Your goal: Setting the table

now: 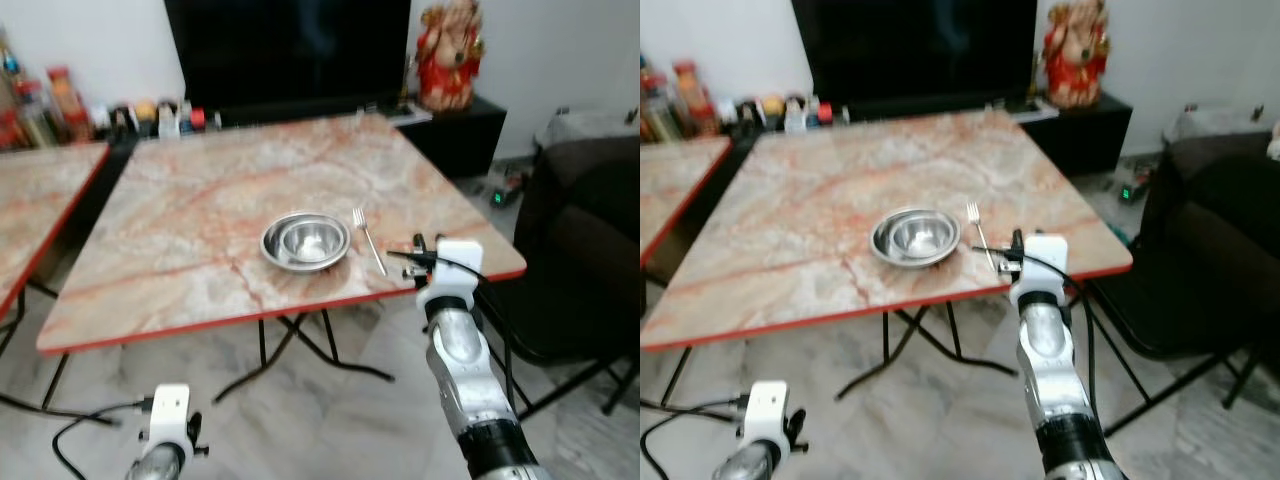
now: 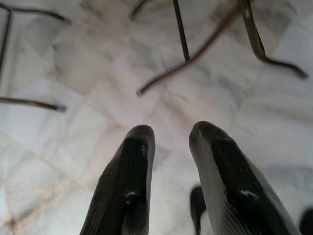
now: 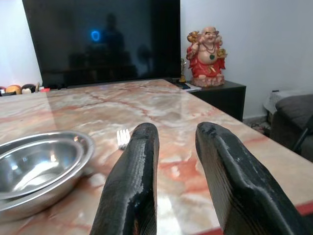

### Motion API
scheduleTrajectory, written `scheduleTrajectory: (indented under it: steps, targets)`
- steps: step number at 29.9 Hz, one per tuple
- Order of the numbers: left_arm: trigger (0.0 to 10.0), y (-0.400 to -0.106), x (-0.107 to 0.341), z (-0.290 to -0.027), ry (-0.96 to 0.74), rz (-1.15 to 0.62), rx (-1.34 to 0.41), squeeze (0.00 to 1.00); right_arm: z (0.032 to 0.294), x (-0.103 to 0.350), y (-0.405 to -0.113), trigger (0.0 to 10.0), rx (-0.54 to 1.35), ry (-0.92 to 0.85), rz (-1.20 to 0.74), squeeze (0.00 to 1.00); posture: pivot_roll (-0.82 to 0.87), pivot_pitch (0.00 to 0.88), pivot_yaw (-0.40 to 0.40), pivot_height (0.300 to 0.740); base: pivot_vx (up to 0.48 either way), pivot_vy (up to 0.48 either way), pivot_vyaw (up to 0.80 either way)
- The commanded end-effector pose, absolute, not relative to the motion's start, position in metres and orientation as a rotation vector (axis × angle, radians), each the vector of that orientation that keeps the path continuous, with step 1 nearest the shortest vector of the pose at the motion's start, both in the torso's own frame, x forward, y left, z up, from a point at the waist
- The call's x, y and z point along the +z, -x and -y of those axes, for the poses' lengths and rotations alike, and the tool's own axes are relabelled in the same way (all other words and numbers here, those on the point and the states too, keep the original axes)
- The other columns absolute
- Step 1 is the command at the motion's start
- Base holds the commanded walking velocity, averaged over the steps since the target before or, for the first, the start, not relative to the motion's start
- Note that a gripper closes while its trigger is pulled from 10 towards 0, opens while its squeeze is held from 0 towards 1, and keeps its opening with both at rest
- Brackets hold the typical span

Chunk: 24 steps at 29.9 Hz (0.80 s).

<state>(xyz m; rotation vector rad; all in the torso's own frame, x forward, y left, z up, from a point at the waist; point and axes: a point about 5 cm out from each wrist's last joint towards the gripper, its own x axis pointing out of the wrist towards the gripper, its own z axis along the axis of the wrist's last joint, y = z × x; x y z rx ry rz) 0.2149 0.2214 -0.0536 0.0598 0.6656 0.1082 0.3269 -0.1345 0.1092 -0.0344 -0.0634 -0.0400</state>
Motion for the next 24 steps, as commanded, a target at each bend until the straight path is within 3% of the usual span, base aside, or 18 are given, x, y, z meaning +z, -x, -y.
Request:
scheduleTrajectory:
  steps: [1,4,10,20,24]
  targets:
    - [10.0,-0.222,-0.049,-0.224,-0.059,-0.642,0.121,0.00,0.135,0.110,-0.328,10.0,-0.043,0.027,0.059,0.00,0.03,0.000,0.039,0.719,0.000,0.000,0.00]
    - [10.0,-0.222,-0.048,-0.224,-0.058,-0.642,0.122,0.00,0.135,0.109,-0.329,10.0,-0.042,0.024,0.052,0.00,0.03,0.000,0.041,0.719,0.000,0.000,0.00]
    - [10.0,-0.223,-0.048,-0.226,-0.058,-0.642,0.127,0.00,0.131,0.107,-0.330,10.0,-0.029,0.021,0.030,0.00,0.03,0.000,0.041,0.719,0.000,0.248,0.71]
    - [10.0,-0.222,-0.048,-0.228,-0.060,-0.645,0.128,0.00,0.129,0.099,-0.327,10.0,-0.018,0.020,0.000,0.00,0.03,0.000,0.051,0.719,0.000,0.249,0.00]
    - [10.0,-0.222,-0.048,-0.228,-0.061,-0.645,0.128,0.00,0.130,0.097,-0.327,10.0,-0.015,0.029,-0.008,0.00,0.04,0.000,0.053,0.719,0.000,0.251,0.43]
